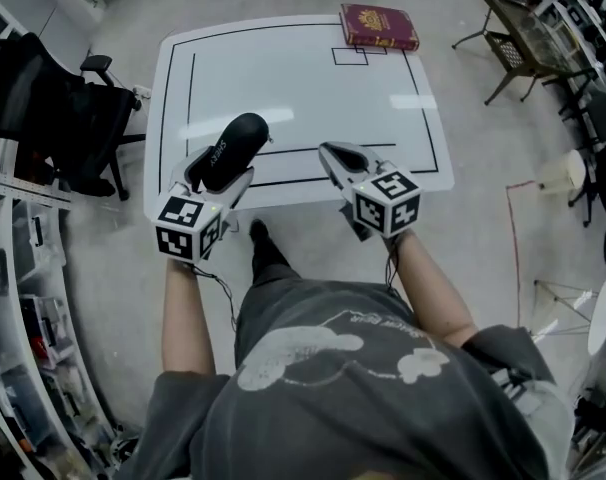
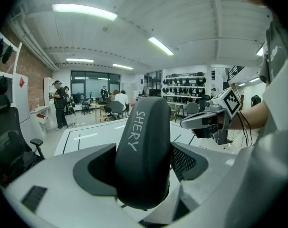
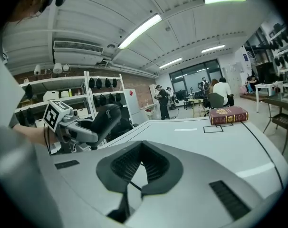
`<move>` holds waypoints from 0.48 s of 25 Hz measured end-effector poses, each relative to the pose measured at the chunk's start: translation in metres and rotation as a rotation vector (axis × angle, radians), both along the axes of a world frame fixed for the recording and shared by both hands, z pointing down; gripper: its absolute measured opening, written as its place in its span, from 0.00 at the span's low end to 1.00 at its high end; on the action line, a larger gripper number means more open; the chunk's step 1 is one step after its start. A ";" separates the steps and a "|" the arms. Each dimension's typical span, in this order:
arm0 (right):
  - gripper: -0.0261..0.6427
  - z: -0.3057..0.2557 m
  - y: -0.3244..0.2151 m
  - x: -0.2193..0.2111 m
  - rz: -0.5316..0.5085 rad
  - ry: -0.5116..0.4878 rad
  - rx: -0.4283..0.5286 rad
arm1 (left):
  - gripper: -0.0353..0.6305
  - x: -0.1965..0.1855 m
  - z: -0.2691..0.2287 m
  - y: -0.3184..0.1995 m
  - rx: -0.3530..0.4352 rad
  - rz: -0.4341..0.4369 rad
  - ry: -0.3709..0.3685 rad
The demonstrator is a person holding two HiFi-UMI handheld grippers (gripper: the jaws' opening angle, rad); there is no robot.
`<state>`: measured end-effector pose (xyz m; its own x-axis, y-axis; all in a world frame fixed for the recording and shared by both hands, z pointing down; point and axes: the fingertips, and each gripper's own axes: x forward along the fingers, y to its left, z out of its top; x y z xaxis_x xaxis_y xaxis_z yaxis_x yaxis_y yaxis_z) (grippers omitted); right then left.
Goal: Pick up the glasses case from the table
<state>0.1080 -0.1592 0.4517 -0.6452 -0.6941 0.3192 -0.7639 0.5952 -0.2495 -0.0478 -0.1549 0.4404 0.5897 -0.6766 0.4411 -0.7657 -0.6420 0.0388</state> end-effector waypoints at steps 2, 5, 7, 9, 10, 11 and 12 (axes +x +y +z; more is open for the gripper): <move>0.04 0.000 0.013 0.007 -0.004 0.003 0.001 | 0.57 0.007 -0.002 0.014 0.003 -0.007 0.005; 0.04 -0.001 0.032 0.017 -0.008 -0.002 0.003 | 0.57 0.017 -0.005 0.035 0.008 -0.019 0.009; 0.04 -0.002 0.042 0.021 -0.011 -0.009 0.006 | 0.57 0.021 -0.006 0.048 0.011 -0.028 0.010; 0.04 -0.003 0.052 0.024 -0.014 -0.019 0.008 | 0.57 0.024 -0.007 0.060 0.012 -0.035 0.011; 0.04 -0.003 0.057 0.024 -0.016 -0.022 0.010 | 0.57 0.025 -0.006 0.067 0.012 -0.038 0.012; 0.04 -0.003 0.063 0.025 -0.017 -0.025 0.011 | 0.57 0.026 -0.006 0.074 0.010 -0.040 0.014; 0.04 -0.003 0.069 0.026 -0.019 -0.026 0.011 | 0.57 0.026 -0.005 0.081 0.008 -0.043 0.017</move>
